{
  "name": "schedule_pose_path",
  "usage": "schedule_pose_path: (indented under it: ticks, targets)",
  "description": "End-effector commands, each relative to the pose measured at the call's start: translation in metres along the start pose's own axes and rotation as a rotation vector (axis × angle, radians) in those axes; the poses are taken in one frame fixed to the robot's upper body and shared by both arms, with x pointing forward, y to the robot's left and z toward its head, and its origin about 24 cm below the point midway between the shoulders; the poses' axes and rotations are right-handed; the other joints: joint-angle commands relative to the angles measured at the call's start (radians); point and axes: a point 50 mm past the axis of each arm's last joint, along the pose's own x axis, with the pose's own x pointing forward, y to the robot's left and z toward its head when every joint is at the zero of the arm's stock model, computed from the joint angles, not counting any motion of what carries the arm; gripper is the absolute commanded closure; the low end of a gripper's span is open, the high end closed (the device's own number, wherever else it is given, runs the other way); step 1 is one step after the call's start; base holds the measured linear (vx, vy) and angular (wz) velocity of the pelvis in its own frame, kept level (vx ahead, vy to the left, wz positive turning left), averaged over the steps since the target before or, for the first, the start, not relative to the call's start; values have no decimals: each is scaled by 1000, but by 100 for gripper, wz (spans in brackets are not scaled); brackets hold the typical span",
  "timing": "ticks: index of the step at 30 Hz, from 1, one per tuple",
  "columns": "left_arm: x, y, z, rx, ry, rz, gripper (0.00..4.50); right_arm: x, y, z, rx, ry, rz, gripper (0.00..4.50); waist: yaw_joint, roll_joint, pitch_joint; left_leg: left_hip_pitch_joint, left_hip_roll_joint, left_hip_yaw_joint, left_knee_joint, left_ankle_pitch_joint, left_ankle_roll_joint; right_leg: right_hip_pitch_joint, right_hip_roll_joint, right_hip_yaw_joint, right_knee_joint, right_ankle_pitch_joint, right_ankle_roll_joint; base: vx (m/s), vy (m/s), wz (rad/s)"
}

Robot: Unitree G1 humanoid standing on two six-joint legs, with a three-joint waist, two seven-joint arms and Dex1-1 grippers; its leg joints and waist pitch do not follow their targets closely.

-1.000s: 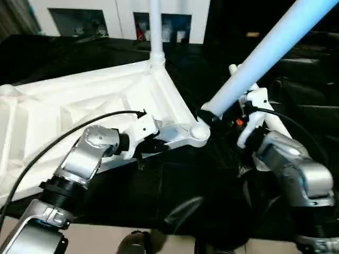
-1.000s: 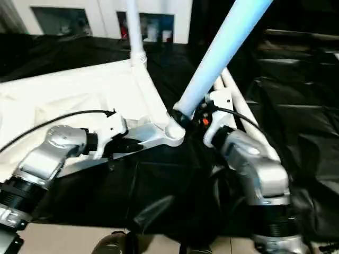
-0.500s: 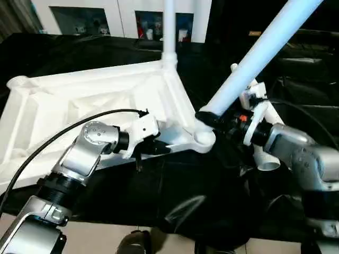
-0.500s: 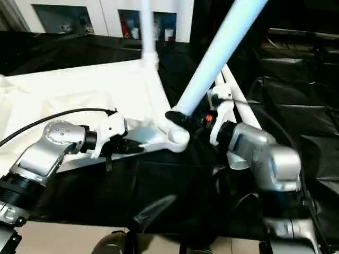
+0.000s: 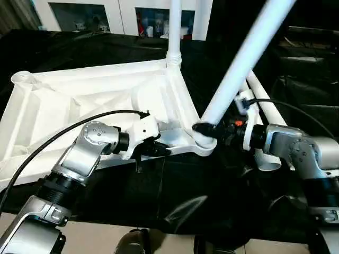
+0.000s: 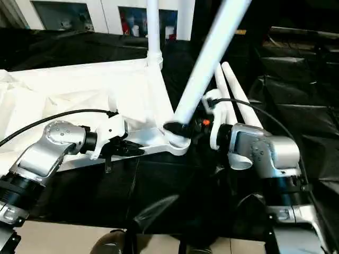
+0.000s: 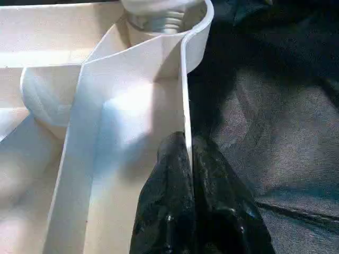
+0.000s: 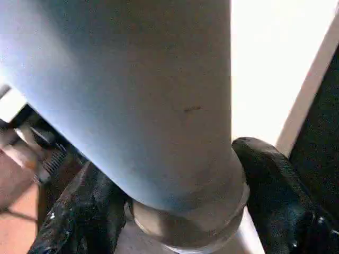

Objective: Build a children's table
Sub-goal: Insert table leg to table base

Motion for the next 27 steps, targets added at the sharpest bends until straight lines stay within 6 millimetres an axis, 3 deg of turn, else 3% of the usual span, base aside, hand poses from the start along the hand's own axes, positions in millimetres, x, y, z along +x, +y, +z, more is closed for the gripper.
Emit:
schedule_pose_path:
  ticks: [1,7,14,20,27]
  targets:
    - [-1,1,20,98,-60,-12,450,2,0,0,-35,30,-3,178,-3,-21,-91,41,78,-33,-76,-79,76,56,-72,53,-55,-201,-247,0,0,0]
    - [-1,0,20,100,-56,-21,450,8,-6,-6,-73,82,-43,178,-6,-20,-88,42,81,-35,-79,-108,51,55,-73,54,-57,-223,-243,0,0,0]
    - [-2,1,20,100,-53,-24,450,12,-11,-8,-87,69,-67,178,-5,-20,-89,44,82,-34,-79,-99,54,55,-73,54,-53,-182,-260,0,0,0]
    - [-3,1,17,94,-32,-41,450,5,-12,-21,-63,95,-46,178,-1,-14,-88,44,83,-36,-81,-124,50,56,-73,54,-55,-203,-258,0,0,0]
    - [-4,2,14,96,-3,-47,450,-2,-6,-15,-93,80,-13,178,0,-10,-87,46,85,-37,-84,-151,34,57,-73,55,-57,-203,-261,0,0,0]
